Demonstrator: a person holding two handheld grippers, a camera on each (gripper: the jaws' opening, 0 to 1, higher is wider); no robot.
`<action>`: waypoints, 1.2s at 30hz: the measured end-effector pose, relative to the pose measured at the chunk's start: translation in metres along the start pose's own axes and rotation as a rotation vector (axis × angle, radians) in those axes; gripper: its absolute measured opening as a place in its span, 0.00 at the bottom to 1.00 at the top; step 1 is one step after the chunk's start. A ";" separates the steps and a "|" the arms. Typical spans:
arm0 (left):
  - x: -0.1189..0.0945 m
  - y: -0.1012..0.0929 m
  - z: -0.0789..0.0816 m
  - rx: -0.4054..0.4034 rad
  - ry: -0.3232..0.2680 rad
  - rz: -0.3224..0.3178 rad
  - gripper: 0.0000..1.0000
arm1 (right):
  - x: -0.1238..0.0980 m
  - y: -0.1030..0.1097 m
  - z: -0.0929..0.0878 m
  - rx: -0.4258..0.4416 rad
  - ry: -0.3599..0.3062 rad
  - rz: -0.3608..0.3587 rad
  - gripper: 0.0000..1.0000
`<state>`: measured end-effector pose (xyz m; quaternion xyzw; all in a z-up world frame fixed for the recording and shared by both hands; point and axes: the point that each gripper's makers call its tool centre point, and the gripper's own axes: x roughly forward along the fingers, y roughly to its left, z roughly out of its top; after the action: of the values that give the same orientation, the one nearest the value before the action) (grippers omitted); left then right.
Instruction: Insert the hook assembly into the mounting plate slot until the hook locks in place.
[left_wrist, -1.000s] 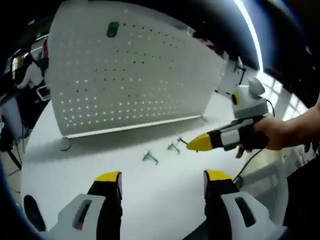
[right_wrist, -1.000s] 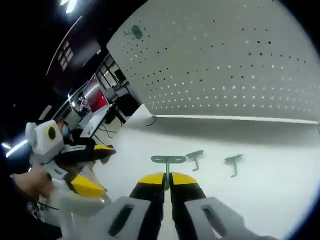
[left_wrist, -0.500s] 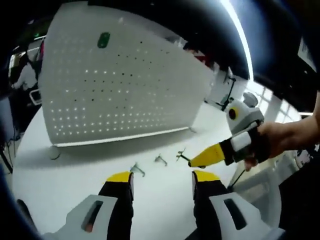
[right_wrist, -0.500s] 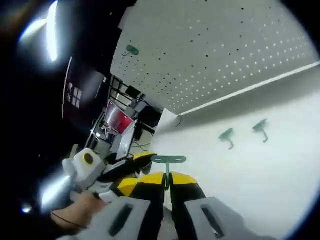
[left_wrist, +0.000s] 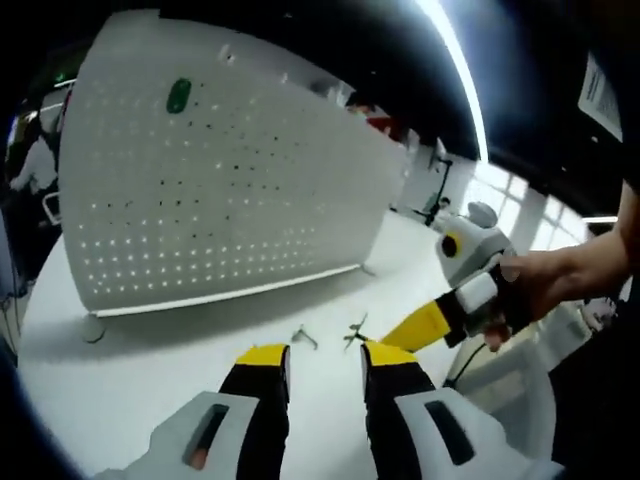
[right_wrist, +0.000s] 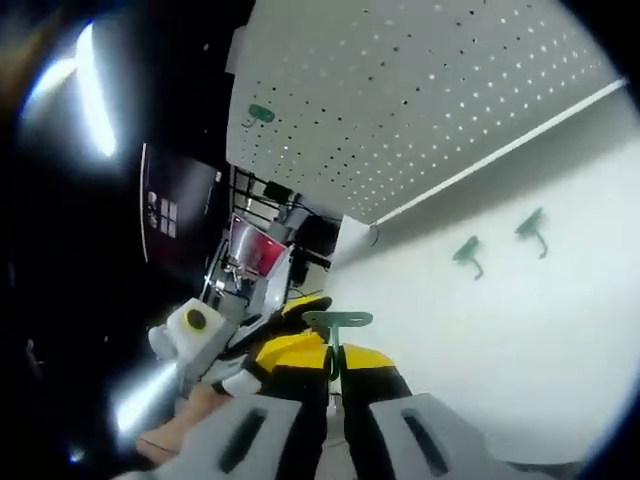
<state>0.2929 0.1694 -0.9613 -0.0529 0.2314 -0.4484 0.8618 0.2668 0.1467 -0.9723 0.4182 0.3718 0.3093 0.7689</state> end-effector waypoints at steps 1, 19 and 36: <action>0.001 -0.001 0.003 -0.005 -0.011 -0.004 0.28 | 0.000 0.002 -0.001 0.002 0.005 0.007 0.00; 0.001 -0.026 0.012 -0.044 -0.053 -0.175 0.06 | 0.001 0.015 -0.004 0.006 0.014 0.103 0.00; 0.007 -0.019 0.010 0.035 0.062 -0.121 0.02 | -0.006 0.018 0.011 -0.208 -0.024 0.039 0.02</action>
<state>0.2865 0.1521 -0.9496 -0.0378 0.2465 -0.5050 0.8263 0.2695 0.1456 -0.9506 0.3471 0.3200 0.3562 0.8064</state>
